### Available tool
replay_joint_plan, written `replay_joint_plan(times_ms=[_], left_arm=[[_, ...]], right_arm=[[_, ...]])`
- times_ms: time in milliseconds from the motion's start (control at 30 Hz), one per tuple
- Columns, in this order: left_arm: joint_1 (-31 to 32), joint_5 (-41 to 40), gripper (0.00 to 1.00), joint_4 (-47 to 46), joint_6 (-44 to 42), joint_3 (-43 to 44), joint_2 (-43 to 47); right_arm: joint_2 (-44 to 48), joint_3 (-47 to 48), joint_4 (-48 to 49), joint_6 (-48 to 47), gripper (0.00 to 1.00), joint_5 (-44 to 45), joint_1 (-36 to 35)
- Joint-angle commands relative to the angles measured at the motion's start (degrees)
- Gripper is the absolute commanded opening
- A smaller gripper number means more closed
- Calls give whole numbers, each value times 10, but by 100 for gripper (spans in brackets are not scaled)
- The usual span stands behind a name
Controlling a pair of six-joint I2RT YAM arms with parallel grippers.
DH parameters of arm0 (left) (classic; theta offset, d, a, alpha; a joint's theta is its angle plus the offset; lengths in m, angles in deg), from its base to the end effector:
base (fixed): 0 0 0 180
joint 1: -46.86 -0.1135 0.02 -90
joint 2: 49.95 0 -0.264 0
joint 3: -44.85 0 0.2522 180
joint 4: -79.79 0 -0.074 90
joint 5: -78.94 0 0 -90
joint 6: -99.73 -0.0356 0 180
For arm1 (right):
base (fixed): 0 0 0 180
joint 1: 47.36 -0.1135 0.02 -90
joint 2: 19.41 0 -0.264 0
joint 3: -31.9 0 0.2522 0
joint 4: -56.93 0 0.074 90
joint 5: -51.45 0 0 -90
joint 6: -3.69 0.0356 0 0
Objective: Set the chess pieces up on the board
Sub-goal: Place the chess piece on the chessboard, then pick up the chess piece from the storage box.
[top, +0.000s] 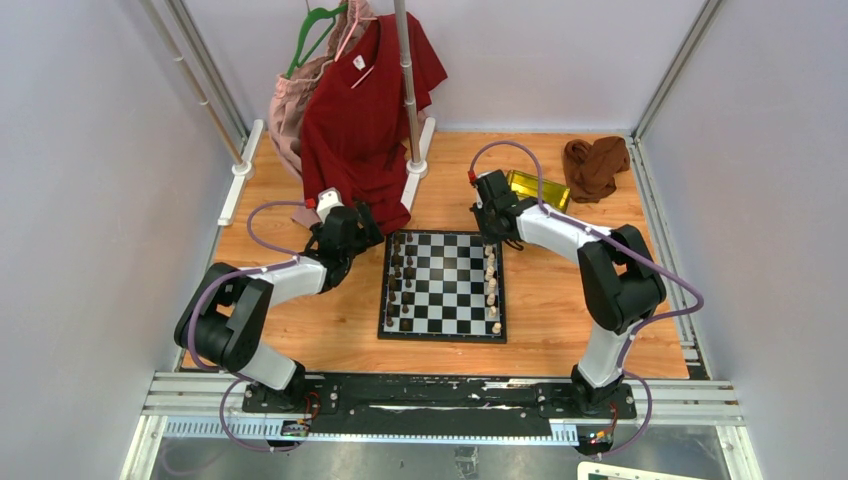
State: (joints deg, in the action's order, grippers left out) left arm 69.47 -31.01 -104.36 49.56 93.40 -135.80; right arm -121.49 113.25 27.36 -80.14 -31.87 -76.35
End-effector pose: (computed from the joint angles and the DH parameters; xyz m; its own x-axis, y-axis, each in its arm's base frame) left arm 0.2738 -0.1009 0.1652 -0.4502 -0.4647 -0.7625 -0.2483 0.8854 -0.3930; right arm 0.3352 0.1810 0.1982 -0.7138 -0.2735 -0.6447 -0.3416 0.9396 -0.0203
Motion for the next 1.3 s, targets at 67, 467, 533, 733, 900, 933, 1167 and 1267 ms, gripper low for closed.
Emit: replay_joint_plan(times_ms=[67, 467, 533, 733, 900, 933, 1167, 1267], left_arm=[[-5, -6, 100, -19, 2, -7, -8], [-4, -5, 100, -20, 3, -6, -7], [-5, -5, 100, -20, 3, -6, -5], [-4, -8, 100, -19, 3, -6, 2], [-4, -5, 100, -18, 4, -3, 8], [-4, -5, 100, -18, 3, -2, 9], [-4, -4, 100, -17, 0, -2, 13], [-5, -5, 100, -17, -3, -2, 14]], right_arm=[[-15, -7, -3, 3, 6, 15, -8], [8, 15, -16, 1, 37, 6, -8], [18, 17, -19, 2, 37, 3, -9], [63, 24, -28, 9, 37, -14, -12], [113, 30, -27, 13, 37, -6, -12], [120, 32, -27, 11, 37, 2, -11], [107, 74, -21, -7, 37, 48, 32], [64, 99, -20, -17, 36, 48, 61]])
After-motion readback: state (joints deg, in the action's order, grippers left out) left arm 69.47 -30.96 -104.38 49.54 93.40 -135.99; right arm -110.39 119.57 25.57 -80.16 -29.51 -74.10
